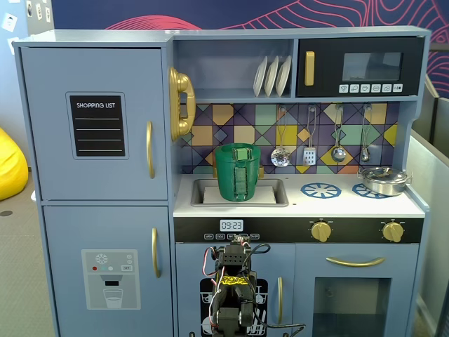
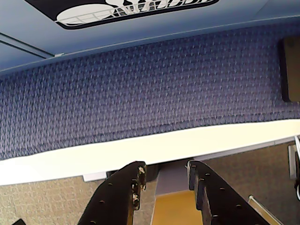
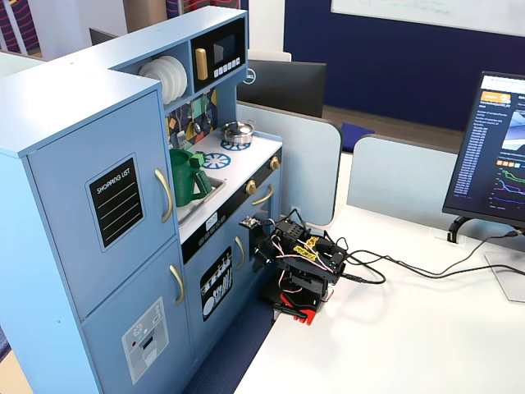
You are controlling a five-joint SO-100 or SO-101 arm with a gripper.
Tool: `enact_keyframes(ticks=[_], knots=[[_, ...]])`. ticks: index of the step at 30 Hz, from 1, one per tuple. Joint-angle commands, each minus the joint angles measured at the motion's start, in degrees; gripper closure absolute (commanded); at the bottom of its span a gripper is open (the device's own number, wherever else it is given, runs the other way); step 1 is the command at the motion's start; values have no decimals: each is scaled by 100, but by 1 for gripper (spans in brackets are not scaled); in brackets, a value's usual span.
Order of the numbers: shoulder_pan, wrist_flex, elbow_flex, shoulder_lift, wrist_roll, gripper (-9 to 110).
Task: Take off the lid from the green recipient and place it on the counter
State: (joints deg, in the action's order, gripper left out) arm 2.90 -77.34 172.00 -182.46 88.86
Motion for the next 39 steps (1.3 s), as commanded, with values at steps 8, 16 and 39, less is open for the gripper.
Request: enact_keyframes(ticks=[8, 16, 39], knots=[[-9, -1020, -18, 79, -35, 101], [35, -826, -35, 35, 246, 101], [387, 3867, -4008, 993, 1099, 92]])
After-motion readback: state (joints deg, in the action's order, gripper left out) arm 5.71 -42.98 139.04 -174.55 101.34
